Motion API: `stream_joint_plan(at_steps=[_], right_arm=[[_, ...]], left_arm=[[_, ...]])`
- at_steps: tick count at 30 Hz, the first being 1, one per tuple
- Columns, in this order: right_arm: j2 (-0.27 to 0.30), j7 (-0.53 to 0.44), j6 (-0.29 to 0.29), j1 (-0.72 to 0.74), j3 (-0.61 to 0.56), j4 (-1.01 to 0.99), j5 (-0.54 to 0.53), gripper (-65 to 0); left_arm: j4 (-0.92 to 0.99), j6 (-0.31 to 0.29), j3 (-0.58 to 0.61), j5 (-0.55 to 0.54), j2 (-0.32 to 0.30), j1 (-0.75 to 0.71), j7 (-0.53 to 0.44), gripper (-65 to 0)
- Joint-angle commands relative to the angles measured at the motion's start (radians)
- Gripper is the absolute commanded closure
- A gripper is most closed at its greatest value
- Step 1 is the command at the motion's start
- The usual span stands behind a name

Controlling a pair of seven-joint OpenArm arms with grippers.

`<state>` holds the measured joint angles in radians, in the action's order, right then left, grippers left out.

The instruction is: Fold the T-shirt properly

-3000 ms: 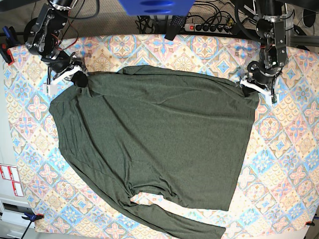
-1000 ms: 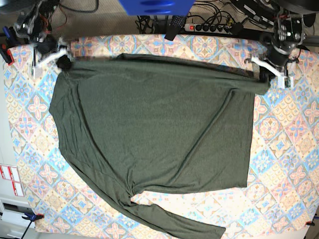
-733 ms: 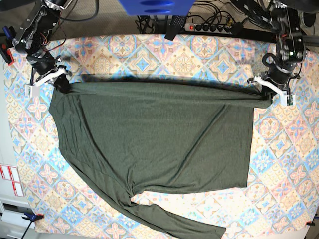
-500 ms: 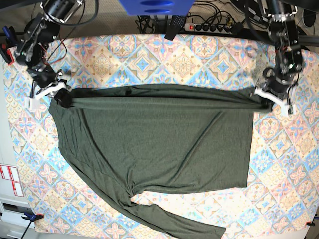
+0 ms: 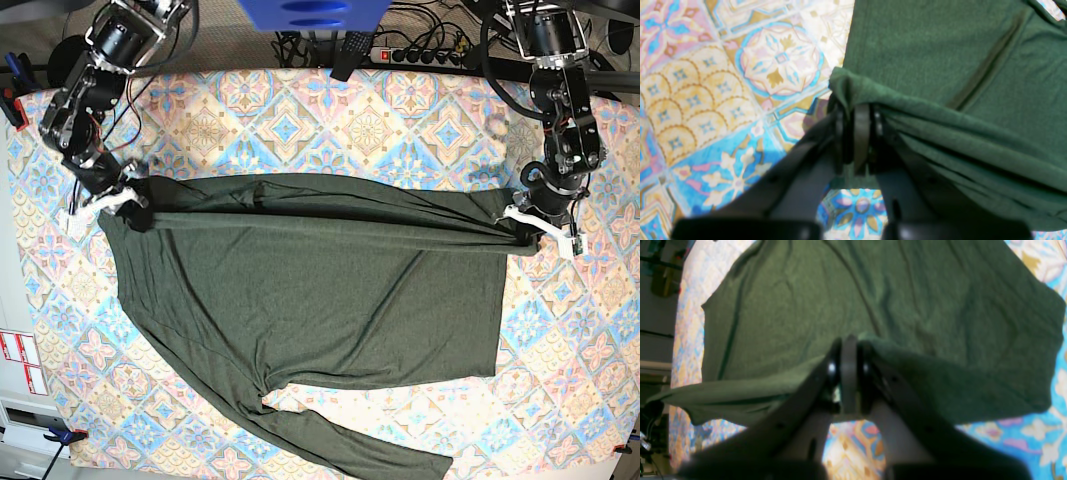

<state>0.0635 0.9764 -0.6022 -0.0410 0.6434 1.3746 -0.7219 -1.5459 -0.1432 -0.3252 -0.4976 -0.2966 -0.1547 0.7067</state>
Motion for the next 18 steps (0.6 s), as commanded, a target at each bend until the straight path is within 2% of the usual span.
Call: stream_joint_plan(at_steps=[1,8,15,18], right_arm=[[0.014,-0.024,-0.009,0.022,0.003,0.018,-0.026,-0.3],[0.014,-0.026,-0.009,0.036,0.003,0.016,-0.026,-0.3],[0.014,-0.026,-0.009,0.034,0.003,-0.105,-0.026,-1.5],[0.014,-0.026,-0.009,0.028,0.003,-0.12,-0.026,-5.7]], left_arm=[[0.003,0.004,-0.012,-0.002,-0.008,0.022,-0.02,0.0],[0.078,0.004,-0.009,-0.003,-0.006,0.047,-0.025,0.0],[0.086,0.004,0.018,0.0,-0.006,0.047,-0.02,-0.2],[0.091,0.004,0.064,0.0,-0.016,0.045,-0.019,-9.8]])
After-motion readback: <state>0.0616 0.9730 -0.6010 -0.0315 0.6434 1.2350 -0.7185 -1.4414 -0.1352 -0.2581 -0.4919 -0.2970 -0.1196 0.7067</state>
